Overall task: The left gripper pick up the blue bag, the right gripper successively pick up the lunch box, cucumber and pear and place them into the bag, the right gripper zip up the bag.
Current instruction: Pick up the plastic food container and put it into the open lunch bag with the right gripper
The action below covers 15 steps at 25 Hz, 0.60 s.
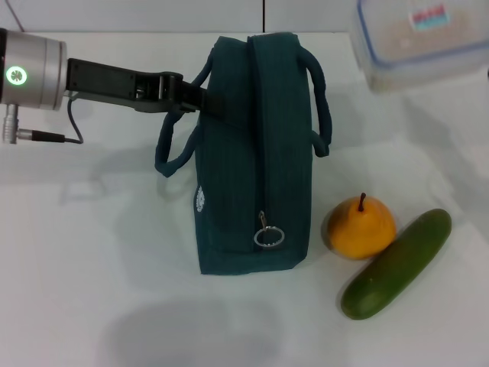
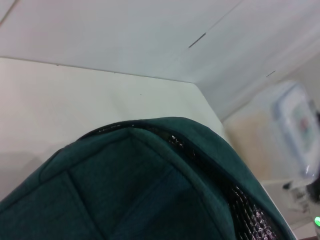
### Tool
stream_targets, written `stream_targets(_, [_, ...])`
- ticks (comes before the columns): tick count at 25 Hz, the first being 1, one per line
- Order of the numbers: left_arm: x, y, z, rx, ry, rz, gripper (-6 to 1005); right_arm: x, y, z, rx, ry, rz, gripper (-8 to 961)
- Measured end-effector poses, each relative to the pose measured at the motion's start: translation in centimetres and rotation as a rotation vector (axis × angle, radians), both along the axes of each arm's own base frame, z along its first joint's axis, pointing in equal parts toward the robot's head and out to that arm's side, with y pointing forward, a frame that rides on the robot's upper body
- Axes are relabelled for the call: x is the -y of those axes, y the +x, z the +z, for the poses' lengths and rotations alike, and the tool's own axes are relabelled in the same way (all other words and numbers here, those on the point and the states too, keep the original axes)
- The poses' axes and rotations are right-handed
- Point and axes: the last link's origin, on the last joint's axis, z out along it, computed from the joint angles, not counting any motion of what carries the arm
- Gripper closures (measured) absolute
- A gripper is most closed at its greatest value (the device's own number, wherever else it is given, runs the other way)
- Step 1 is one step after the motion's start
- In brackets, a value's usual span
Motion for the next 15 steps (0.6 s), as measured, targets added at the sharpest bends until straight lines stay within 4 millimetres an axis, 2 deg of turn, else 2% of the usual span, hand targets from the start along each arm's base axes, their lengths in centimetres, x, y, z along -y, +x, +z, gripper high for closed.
stream_targets(10, [0.1, 0.8, 0.1, 0.053, -0.002, -0.012, 946, -2.7, -5.8, 1.8, -0.040, 0.098, 0.224, 856])
stream_targets(12, [0.1, 0.9, 0.1, 0.063, 0.000, -0.013, 946, -3.3, -6.6, 1.4, -0.020, 0.081, 0.236, 856])
stream_targets(15, [0.0, 1.1, 0.0, 0.080, 0.004, -0.014, 946, -4.2, -7.5, -0.4, 0.047, 0.017, 0.223, 857])
